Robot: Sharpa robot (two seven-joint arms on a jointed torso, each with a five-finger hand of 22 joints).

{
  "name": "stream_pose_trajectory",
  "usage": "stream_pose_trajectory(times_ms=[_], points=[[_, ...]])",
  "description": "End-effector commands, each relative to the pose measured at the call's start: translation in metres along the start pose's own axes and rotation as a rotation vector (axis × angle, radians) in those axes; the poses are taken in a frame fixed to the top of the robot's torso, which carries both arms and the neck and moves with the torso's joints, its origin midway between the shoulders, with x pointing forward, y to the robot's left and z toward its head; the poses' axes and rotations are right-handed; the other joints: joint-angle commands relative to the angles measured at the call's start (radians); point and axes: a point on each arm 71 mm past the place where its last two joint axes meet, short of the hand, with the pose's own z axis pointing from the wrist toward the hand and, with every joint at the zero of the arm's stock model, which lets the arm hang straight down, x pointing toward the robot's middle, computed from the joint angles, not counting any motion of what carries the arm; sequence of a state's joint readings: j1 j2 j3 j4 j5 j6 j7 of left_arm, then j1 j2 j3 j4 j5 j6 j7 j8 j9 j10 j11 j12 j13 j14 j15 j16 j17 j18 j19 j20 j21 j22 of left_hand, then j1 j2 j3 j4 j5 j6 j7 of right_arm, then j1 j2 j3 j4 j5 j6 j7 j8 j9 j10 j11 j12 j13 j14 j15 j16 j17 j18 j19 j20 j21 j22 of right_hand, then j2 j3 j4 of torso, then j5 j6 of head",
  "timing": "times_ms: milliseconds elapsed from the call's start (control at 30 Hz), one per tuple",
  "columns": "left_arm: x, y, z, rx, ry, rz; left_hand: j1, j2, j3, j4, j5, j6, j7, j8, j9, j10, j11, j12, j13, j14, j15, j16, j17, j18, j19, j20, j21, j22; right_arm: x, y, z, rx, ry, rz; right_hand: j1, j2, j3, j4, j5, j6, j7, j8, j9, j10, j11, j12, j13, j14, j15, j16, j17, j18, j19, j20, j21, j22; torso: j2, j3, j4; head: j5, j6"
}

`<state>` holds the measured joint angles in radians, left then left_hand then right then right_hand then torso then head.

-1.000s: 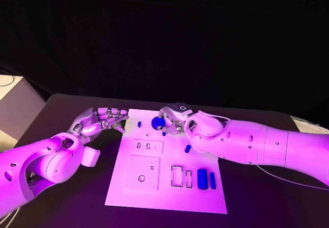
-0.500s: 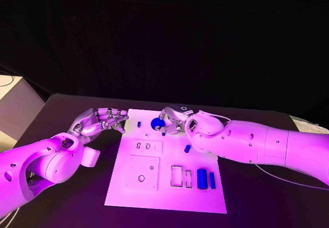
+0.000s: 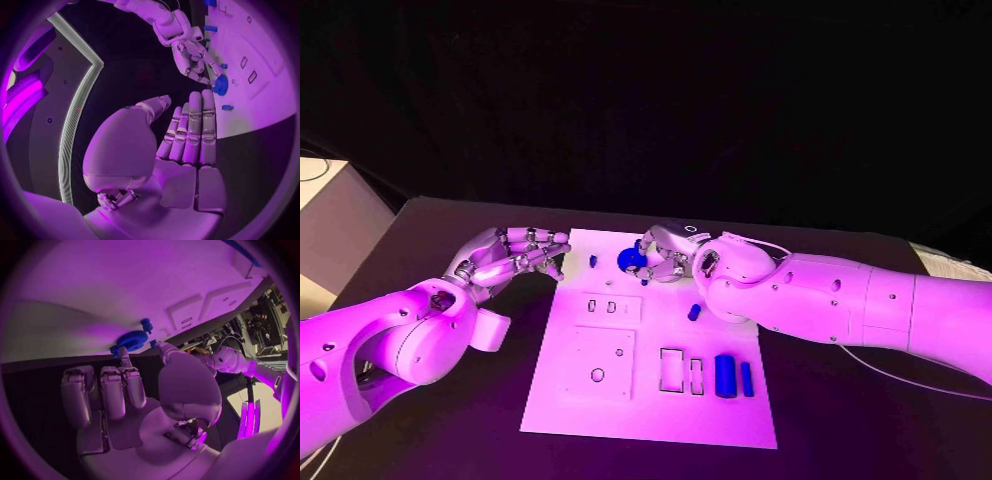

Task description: Assemble the parts on the task board

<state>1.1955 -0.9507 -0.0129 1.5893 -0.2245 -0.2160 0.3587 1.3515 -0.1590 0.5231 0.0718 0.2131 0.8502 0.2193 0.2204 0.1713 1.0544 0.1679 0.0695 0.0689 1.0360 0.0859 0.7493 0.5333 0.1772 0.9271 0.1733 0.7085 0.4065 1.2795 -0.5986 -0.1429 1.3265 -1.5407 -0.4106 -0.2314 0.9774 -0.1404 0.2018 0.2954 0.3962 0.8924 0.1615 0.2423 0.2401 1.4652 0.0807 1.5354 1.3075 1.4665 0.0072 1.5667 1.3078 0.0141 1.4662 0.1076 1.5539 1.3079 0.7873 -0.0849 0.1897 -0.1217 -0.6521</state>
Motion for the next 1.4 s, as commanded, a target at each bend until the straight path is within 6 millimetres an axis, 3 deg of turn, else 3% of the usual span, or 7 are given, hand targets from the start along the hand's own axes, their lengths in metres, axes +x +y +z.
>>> stream_pose_trajectory(times_ms=[33, 433, 633, 733, 967, 1133, 1400], points=[[0.002, -0.001, 0.0, 0.003, 0.018, -0.002, 0.01, 0.001, -0.002, -0.006, 0.001, -0.006, 0.022, -0.007, 0.0, -0.009, 0.001, 0.001, -0.001, -0.008, 0.001, 0.005, -0.001, 0.003, -0.005, 0.0, 0.004, 0.002, 0.006, 0.001, -0.002, -0.009, 0.054, 0.013, -0.012, 0.001, -0.009, 0.0, -0.006, 0.008, -0.001, -0.005, 0.0, 0.07, -0.001, 0.005, 0.228, 0.104, -0.001, 0.004, 0.263, -0.011, 0.098, 0.001, 0.006, 0.252, 0.0, -0.0004, 0.0, 0.0, 0.0], [-0.001, 0.0, 0.0, 0.002, 0.01, 0.002, 0.009, 0.001, -0.002, -0.006, 0.001, -0.006, 0.023, -0.007, 0.0, -0.01, 0.001, 0.001, -0.001, -0.009, 0.001, 0.005, -0.002, 0.003, -0.006, 0.0, 0.005, 0.002, -0.01, -0.008, -0.018, -0.053, -0.098, 0.108, -0.08, 0.038, -0.052, -0.001, 0.008, 0.009, 0.001, -0.012, -0.005, 0.068, 0.001, 0.003, 0.226, 0.104, 0.0, 0.004, 0.263, -0.011, 0.098, 0.002, 0.006, 0.252, 0.0, 0.0008, -0.0049, -0.003, 0.003], [-0.005, 0.0, -0.001, 0.002, -0.002, 0.007, 0.007, 0.001, -0.003, -0.005, 0.001, -0.007, 0.023, -0.007, 0.0, -0.011, 0.002, 0.002, -0.001, -0.01, 0.002, 0.005, -0.002, 0.003, -0.008, 0.001, 0.005, 0.002, -0.03, -0.017, -0.034, -0.153, -0.269, 0.216, 0.044, 0.041, -0.015, -0.007, 0.029, 0.003, 0.004, -0.025, -0.011, 0.055, 0.003, -0.009, 0.213, 0.104, 0.002, 0.004, 0.263, -0.009, 0.095, 0.004, -0.001, 0.246, -0.002, 0.0037, -0.0151, -0.002, 0.013], [-0.007, 0.001, -0.001, 0.003, -0.008, 0.009, 0.007, 0.001, -0.003, -0.005, 0.001, -0.007, 0.023, -0.007, 0.0, -0.011, 0.002, 0.002, -0.001, -0.01, 0.002, 0.005, -0.002, 0.003, -0.008, 0.001, 0.005, 0.002, -0.039, -0.024, -0.045, -0.165, -0.315, 0.265, 0.112, 0.031, 0.003, -0.015, 0.041, 0.006, 0.004, -0.027, -0.012, 0.056, 0.003, -0.008, 0.214, 0.104, 0.002, 0.004, 0.263, -0.009, 0.096, 0.004, 0.001, 0.248, -0.003, 0.0062, -0.0181, -0.006, 0.016], [-0.006, 0.0, 0.0, 0.008, -0.005, 0.008, 0.006, 0.001, -0.003, -0.005, 0.001, -0.007, 0.023, -0.007, 0.0, -0.011, 0.002, 0.002, -0.001, -0.011, 0.002, 0.005, -0.003, 0.003, -0.009, 0.001, 0.005, 0.003, -0.049, -0.057, -0.068, -0.132, -0.286, 0.357, 0.264, -0.007, 0.055, -0.048, -0.084, 0.021, 0.003, -0.028, -0.013, 0.038, 0.001, -0.024, 0.197, 0.104, 0.001, 0.003, 0.26, 0.0, 0.08, 0.003, -0.029, 0.221, -0.003, 0.0076, -0.02, -0.012, 0.017], [0.0, -0.001, 0.002, 0.031, 0.037, -0.001, -0.011, -0.005, -0.014, 0.001, -0.001, 0.016, 0.012, 0.008, 0.007, 0.002, -0.006, 0.014, 0.003, -0.016, 0.0, 0.009, -0.007, 0.004, -0.022, 0.004, 0.007, 0.003, -0.052, -0.088, -0.088, -0.131, -0.235, 0.36, 0.398, -0.051, 0.106, -0.121, -0.154, 0.025, 0.002, -0.025, -0.014, -0.033, -0.001, -0.091, 0.128, 0.08, -0.004, -0.034, 0.179, 0.028, 0.025, -0.002, -0.133, 0.13, -0.001, 0.0087, -0.0204, -0.041, 0.029], [0.008, -0.003, 0.002, 0.06, 0.081, 0.006, -0.023, -0.01, -0.026, 0.007, -0.001, 0.03, 0.0, 0.019, 0.013, 0.026, -0.016, 0.032, 0.008, -0.014, -0.006, 0.019, -0.009, 0.006, -0.023, 0.003, 0.005, 0.0, -0.053, -0.14, -0.109, -0.022, -0.157, 0.307, 0.431, -0.096, 0.13, -0.155, -0.133, 0.025, 0.003, -0.026, -0.018, -0.014, -0.001, -0.076, 0.144, 0.093, -0.004, -0.014, 0.223, 0.017, 0.047, -0.003, -0.098, 0.162, 0.0, 0.0101, -0.0271, -0.049, 0.024]])
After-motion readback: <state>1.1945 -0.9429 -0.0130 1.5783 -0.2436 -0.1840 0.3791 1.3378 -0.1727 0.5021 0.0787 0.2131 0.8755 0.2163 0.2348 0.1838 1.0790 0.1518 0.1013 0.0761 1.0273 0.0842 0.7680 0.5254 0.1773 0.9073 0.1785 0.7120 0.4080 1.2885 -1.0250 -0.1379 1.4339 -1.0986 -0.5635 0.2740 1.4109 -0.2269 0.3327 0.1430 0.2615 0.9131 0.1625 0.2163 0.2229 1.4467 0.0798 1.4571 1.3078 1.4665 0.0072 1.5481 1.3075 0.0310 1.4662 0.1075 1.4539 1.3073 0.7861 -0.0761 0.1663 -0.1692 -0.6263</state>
